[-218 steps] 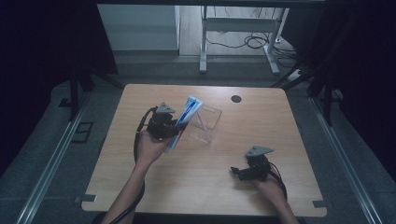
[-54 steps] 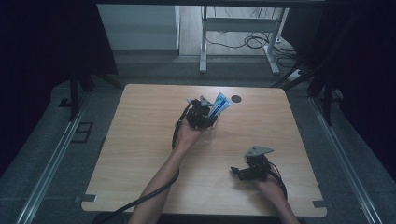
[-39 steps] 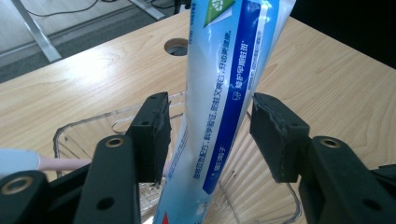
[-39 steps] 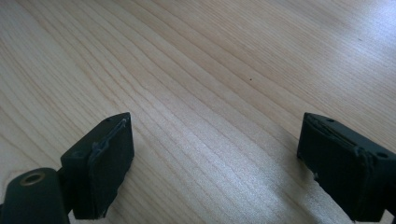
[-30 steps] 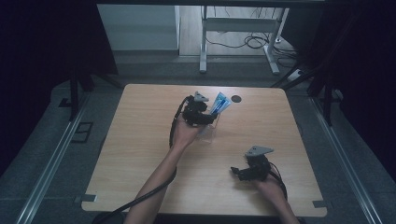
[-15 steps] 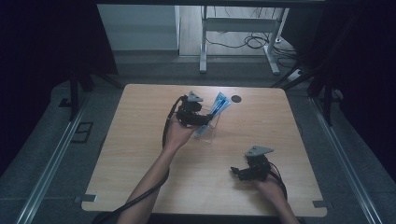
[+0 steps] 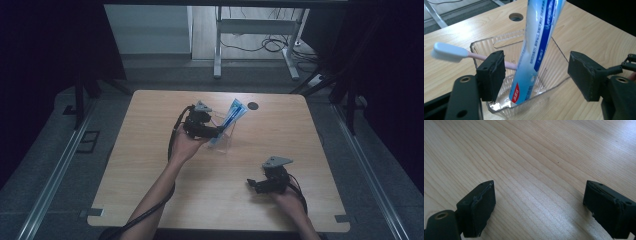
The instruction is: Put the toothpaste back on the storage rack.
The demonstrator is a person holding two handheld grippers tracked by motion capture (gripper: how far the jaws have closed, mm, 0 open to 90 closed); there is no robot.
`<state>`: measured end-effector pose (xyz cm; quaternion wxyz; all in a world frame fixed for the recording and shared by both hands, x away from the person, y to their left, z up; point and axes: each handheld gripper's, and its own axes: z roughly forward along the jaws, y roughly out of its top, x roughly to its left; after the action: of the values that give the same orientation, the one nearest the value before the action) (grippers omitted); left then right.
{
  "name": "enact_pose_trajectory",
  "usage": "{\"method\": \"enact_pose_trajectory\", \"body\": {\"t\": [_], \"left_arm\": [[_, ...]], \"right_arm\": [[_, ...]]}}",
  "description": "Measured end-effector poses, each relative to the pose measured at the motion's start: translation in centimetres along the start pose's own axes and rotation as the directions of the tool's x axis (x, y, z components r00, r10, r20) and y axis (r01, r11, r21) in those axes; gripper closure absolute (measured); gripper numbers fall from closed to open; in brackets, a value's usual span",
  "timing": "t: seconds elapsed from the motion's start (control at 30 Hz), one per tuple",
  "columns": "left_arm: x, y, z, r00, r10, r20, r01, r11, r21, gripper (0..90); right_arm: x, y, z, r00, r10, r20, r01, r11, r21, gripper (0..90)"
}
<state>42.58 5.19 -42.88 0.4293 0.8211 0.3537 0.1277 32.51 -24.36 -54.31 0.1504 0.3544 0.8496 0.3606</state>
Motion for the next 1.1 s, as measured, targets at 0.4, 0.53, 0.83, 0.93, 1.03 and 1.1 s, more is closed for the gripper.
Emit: {"method": "enact_pose_trajectory", "body": {"t": [0.4,0.53,0.83,0.93,1.03,1.1], "left_arm": [[-0.2,-0.8,-0.8,0.9998,-0.008,0.018,0.008,1.0,0.006,24.2],[-0.1,-1.1,-1.2,0.9996,-0.015,0.025,0.015,0.9999,-0.001,24.1],[-0.1,-1.7,-2.0,0.9985,-0.029,0.047,0.03,0.9995,-0.011,23.9],[-0.2,-2.0,-2.2,0.9982,-0.03,0.052,0.031,0.9995,-0.006,22.7],[-0.2,-2.3,-2.4,0.998,-0.031,0.055,0.031,0.9995,0.001,20.7],[-0.2,-2.5,-2.5,0.9977,-0.032,0.059,0.032,0.9995,0.001,19.9]], "right_arm": [[0.0,0.0,0.0,1.0,0.0,0.0,0.0,1.0,0.0,10.5],[0.0,0.0,0.0,1.0,0.0,0.0,0.0,1.0,0.0,10.5],[0.0,0.0,0.0,1.0,0.001,0.0,-0.001,1.0,-0.001,10.5],[0.0,0.0,0.0,1.0,0.001,0.0,-0.001,1.0,-0.001,10.5],[0.0,0.0,0.0,1.0,0.0,0.001,0.0,1.0,-0.001,10.5],[0.0,0.0,0.0,1.0,0.0,0.001,0.0,1.0,-0.001,10.5]]}}
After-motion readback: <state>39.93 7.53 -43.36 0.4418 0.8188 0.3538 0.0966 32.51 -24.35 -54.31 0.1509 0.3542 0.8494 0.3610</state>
